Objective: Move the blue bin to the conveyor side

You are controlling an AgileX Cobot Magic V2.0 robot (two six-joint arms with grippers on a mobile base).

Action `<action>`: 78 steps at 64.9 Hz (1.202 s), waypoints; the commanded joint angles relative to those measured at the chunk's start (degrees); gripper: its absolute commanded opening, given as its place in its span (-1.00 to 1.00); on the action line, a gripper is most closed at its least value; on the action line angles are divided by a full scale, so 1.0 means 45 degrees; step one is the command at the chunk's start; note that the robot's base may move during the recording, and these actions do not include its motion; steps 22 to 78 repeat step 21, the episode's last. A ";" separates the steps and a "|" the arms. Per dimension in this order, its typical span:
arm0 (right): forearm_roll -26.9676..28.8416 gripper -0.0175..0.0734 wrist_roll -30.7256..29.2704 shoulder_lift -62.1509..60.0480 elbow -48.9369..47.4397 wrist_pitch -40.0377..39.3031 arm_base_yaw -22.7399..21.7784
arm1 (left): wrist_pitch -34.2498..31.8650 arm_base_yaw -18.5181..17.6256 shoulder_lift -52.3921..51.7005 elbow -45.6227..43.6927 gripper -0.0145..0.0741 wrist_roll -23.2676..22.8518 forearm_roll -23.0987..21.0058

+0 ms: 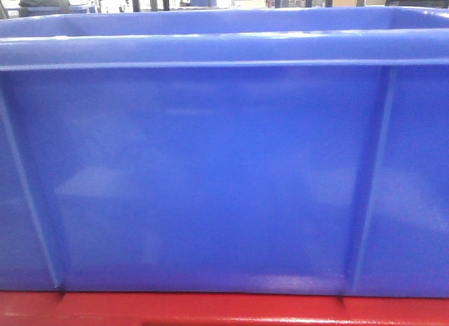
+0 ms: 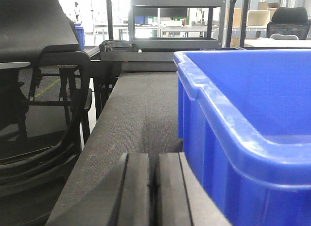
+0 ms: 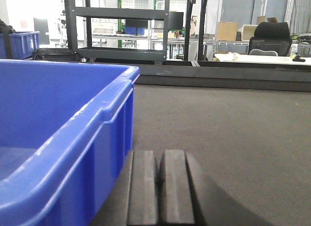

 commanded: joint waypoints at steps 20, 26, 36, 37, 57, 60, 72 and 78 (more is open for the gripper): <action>-0.0063 -0.81 -0.0085 -0.0037 -0.0008 -0.0197 -0.0066 | -0.0205 0.0037 -0.0059 -0.0032 -0.64 -0.0018 -0.0069; -0.0063 -0.81 -0.0085 -0.0037 -0.0008 -0.0197 -0.0066 | -0.0205 0.0037 -0.0059 -0.0032 -0.64 -0.0018 -0.0069; -0.0063 -0.81 -0.0085 -0.0037 -0.0008 -0.0197 -0.0066 | -0.0205 0.0037 -0.0059 -0.0032 -0.64 -0.0018 -0.0069; -0.0063 -0.81 -0.0085 -0.0037 -0.0008 -0.0197 -0.0066 | -0.0205 0.0037 -0.0059 -0.0032 -0.64 -0.0018 -0.0069; -0.0063 -0.81 -0.0085 -0.0037 -0.0008 -0.0197 -0.0066 | -0.0205 0.0037 -0.0059 -0.0032 -0.64 -0.0018 -0.0069; -0.0063 -0.81 -0.0085 -0.0037 -0.0008 -0.0197 -0.0066 | -0.0205 0.0037 -0.0059 -0.0032 -0.64 -0.0018 -0.0069; -0.0063 -0.81 -0.0085 -0.0037 -0.0008 -0.0197 -0.0066 | -0.0205 0.0037 -0.0059 -0.0032 -0.64 -0.0018 -0.0069; -0.0063 -0.81 -0.0085 -0.0037 -0.0008 -0.0197 -0.0066 | -0.0205 0.0037 -0.0059 -0.0032 -0.64 -0.0018 -0.0069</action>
